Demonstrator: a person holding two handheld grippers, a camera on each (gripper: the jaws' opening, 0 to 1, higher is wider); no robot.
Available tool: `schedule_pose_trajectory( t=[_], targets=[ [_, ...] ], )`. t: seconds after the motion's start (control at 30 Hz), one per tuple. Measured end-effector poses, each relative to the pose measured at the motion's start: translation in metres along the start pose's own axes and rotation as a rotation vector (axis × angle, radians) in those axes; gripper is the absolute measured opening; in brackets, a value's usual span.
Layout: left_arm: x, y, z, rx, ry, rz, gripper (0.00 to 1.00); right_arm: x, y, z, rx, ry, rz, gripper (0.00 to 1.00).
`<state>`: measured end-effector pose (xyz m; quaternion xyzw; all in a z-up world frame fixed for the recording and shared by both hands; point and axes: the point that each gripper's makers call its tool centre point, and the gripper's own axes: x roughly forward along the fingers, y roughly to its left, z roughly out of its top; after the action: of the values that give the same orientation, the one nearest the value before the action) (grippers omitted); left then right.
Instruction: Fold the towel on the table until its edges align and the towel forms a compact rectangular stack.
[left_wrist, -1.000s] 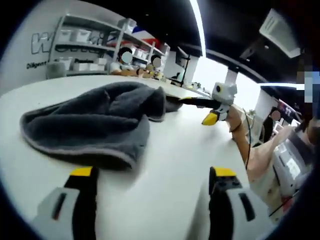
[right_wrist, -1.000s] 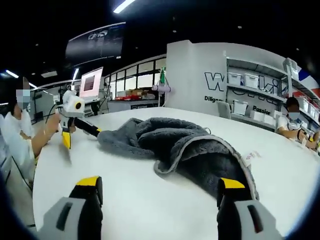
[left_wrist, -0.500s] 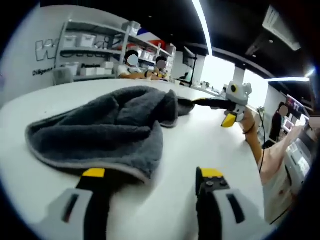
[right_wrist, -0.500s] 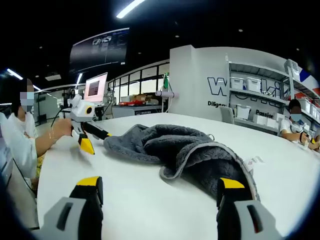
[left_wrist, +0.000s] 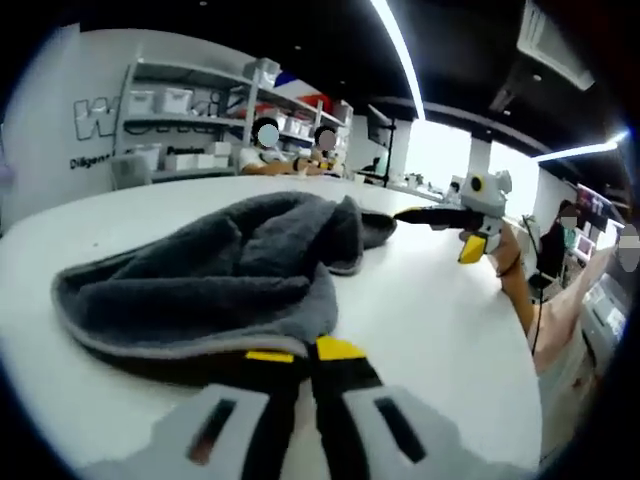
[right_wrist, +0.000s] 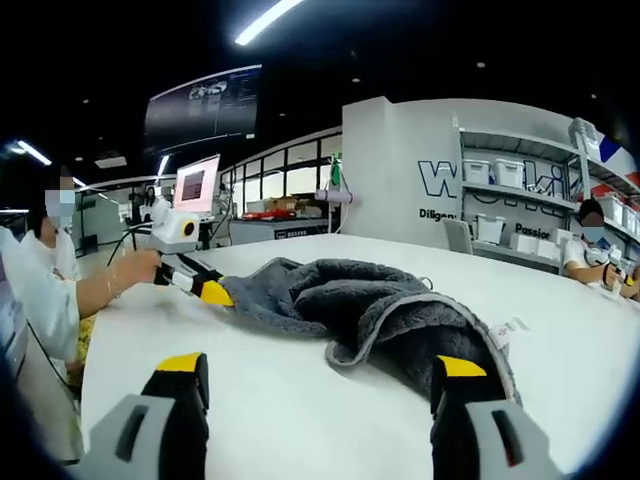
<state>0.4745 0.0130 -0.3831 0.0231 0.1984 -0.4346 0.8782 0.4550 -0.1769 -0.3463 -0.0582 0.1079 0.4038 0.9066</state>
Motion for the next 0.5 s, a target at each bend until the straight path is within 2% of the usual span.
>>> schedule_pose_trajectory(
  t=[0.13, 0.2, 0.27, 0.33, 0.37, 0.5],
  targets=[
    [-0.002, -0.003, 0.004, -0.058, -0.010, -0.023, 0.04, 0.000, 0.001, 0.000, 0.001, -0.003, 0.004, 0.95],
    [-0.003, -0.008, 0.012, -0.143, -0.035, -0.060, 0.04, 0.000, 0.002, 0.000, 0.002, -0.003, 0.006, 0.95],
    [-0.004, -0.011, 0.017, -0.183, -0.043, -0.085, 0.04, 0.000, 0.002, 0.001, 0.003, -0.004, 0.007, 0.95],
    [-0.005, -0.011, 0.021, -0.199, -0.044, -0.091, 0.04, -0.001, 0.002, 0.001, 0.005, -0.005, 0.007, 0.95],
    [-0.006, -0.014, 0.026, -0.218, -0.047, -0.114, 0.04, -0.001, 0.001, 0.001, 0.006, -0.006, 0.007, 0.95],
    [-0.013, -0.024, 0.047, -0.235, -0.098, -0.169, 0.04, 0.000, 0.002, 0.000, 0.004, -0.002, 0.011, 0.95]
  ],
)
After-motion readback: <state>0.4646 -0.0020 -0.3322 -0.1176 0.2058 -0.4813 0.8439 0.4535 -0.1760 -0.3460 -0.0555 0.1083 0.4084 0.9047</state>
